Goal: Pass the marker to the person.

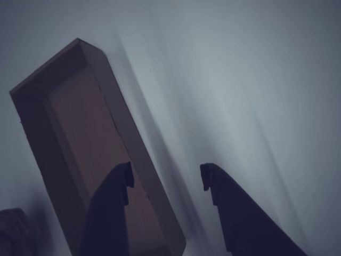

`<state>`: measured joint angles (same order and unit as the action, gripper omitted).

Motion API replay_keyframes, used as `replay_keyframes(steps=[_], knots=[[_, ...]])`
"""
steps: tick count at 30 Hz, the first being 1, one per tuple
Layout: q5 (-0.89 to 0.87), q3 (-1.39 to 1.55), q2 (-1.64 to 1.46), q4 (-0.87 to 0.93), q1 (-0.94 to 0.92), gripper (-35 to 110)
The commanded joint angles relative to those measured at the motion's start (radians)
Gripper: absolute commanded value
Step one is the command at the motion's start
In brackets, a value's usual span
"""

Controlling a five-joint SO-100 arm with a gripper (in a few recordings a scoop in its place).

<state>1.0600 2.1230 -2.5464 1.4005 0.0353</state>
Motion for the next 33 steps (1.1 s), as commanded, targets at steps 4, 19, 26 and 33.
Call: replay_keyframes(steps=[4,19,26,33], knots=[[0.005,0.02,-0.043,-0.026,0.003,29],[0.005,0.023,-0.04,-0.029,0.006,28],[0.002,0.023,-0.038,-0.037,0.006,28],[0.002,0.031,-0.04,-0.046,0.006,28]])
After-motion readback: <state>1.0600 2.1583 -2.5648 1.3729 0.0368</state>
